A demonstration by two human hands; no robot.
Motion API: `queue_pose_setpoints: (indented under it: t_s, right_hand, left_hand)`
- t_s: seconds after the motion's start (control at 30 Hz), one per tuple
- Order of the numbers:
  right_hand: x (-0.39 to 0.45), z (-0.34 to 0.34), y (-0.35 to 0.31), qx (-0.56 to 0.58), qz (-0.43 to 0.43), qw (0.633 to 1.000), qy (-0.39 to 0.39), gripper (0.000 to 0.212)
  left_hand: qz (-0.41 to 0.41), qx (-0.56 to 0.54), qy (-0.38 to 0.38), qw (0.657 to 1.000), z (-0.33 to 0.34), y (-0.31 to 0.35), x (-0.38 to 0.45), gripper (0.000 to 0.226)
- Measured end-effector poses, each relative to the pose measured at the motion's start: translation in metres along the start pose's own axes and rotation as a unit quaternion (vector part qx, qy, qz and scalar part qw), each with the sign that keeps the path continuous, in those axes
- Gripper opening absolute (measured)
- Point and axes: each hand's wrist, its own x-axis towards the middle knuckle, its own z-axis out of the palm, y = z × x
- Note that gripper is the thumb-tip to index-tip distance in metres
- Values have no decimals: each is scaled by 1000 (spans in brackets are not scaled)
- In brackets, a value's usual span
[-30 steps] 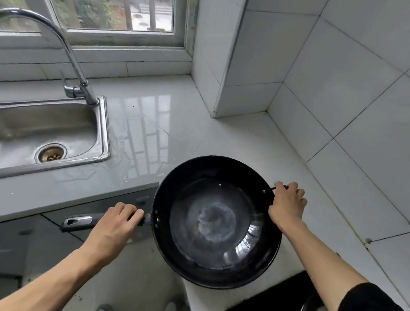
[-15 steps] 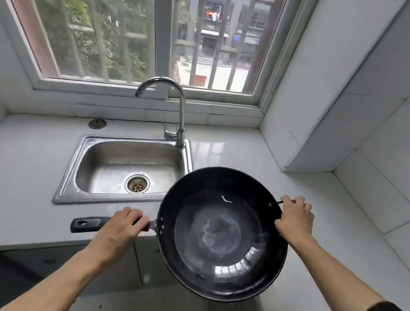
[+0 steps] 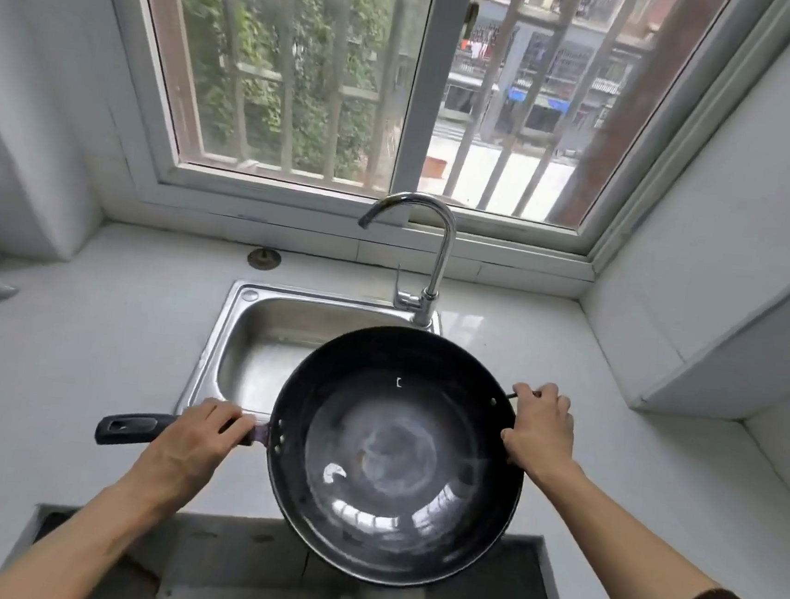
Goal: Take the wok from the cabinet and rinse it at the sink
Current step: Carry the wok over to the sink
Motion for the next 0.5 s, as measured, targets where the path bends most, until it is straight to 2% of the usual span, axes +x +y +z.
queue_pose_setpoints:
  t_s: [0.33,0.5]
  right_hand:
    - [104,34,-70,52,-64,996,-44,53]
    - [125,47,-106,54,-83,994,-51,53]
  left_hand:
    - [-73,12,-28,997,-2,-58,44,73]
    - [-88,13,-27,996,-4,-92,49,62]
